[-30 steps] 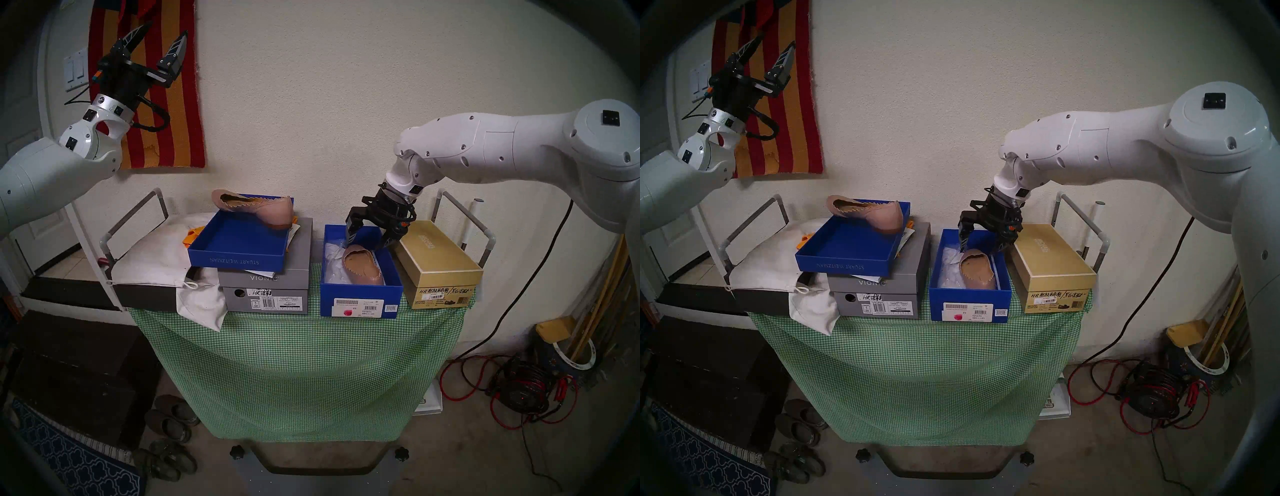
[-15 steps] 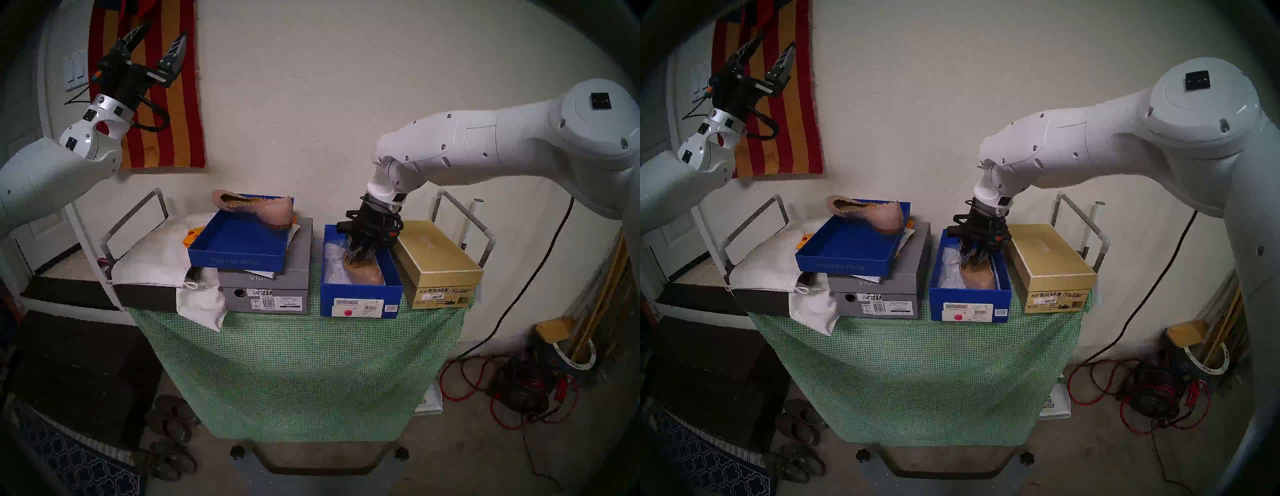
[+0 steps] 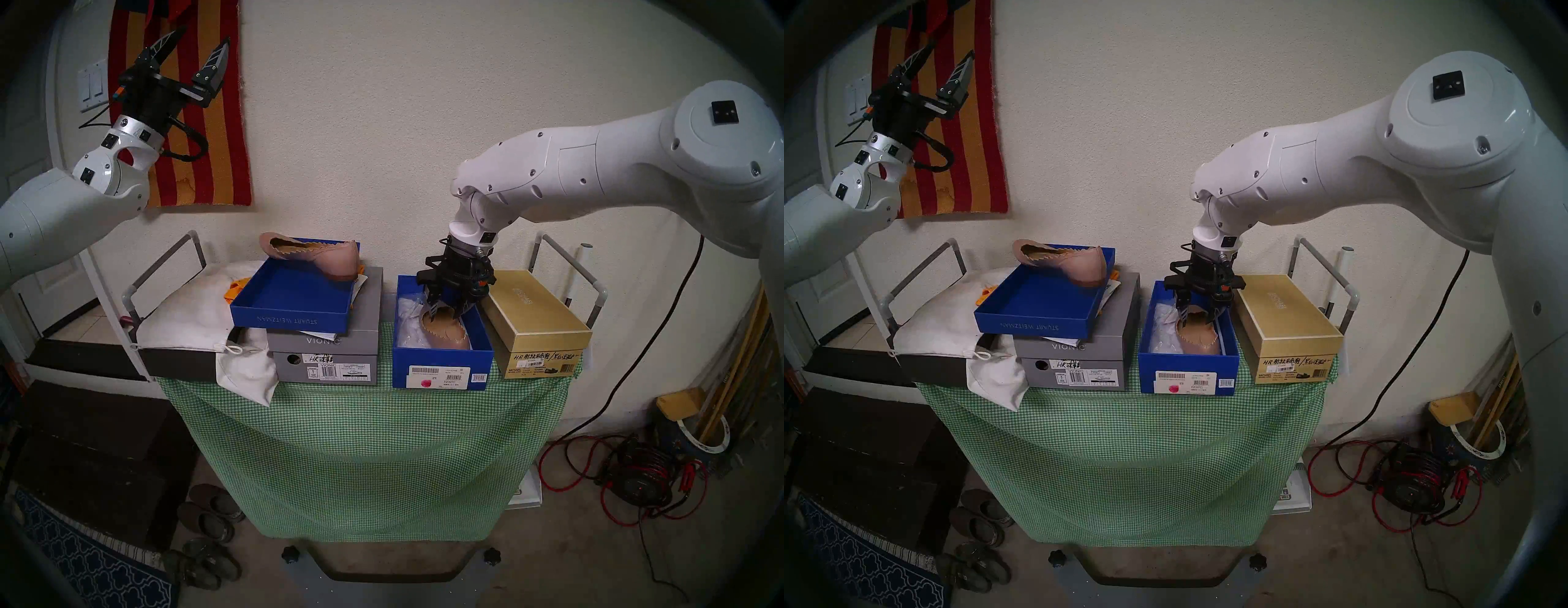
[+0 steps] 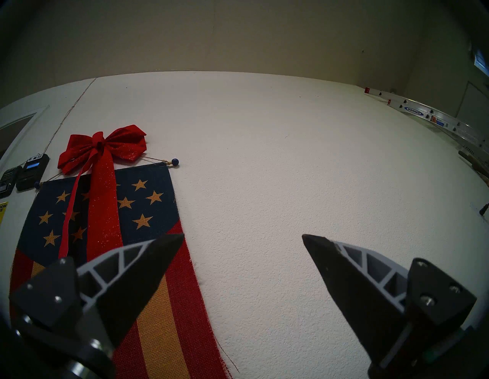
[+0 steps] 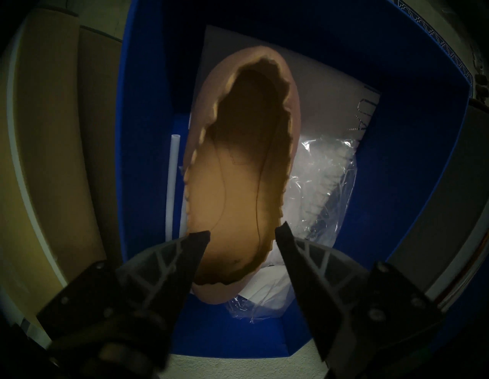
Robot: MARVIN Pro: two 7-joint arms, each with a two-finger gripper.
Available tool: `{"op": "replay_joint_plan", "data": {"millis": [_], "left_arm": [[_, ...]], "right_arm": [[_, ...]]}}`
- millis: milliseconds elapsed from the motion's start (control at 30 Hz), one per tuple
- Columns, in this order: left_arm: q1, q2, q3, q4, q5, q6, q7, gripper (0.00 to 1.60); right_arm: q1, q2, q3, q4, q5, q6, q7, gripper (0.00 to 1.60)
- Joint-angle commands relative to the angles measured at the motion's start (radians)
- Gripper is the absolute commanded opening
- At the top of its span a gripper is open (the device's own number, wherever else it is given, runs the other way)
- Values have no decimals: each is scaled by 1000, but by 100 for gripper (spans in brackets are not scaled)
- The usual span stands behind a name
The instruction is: Put shoes into shoe box
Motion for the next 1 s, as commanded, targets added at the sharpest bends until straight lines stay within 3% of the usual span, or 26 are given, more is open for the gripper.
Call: {"op": "replay_joint_plan", "data": {"millis": [0, 67, 233, 300, 433, 500, 600, 700, 967], "left_arm": [[-2, -2, -2, 1, 0, 0, 0, 160], [-2, -2, -1, 1, 0, 0, 0, 160], [-2, -2, -1, 1, -1, 0, 0, 160], [-3, -2, -1, 1, -1, 0, 0, 160], [-3, -2, -1, 1, -1, 0, 0, 160], [-3, -2, 0, 1, -1, 0, 0, 160], [-3, -2, 0, 1, -1, 0, 0, 160], [-3, -2, 0, 1, -1, 0, 0, 160], [-3, -2, 0, 1, -1, 0, 0, 160]], "right_arm": [[5, -46, -25, 23, 44, 2, 42, 83], [-3, -57, -35, 22, 53, 2, 57, 103], [-15, -91, -61, 35, 81, 2, 105, 116], [-21, -99, -67, 44, 90, 2, 118, 133], [-33, -115, -77, 55, 103, 2, 139, 129], [-43, -132, -85, 72, 114, 2, 159, 114], [-44, -146, -86, 87, 133, 2, 176, 115], [-48, -157, -87, 97, 152, 2, 192, 105], [-71, -175, -113, 120, 188, 2, 251, 109]]}}
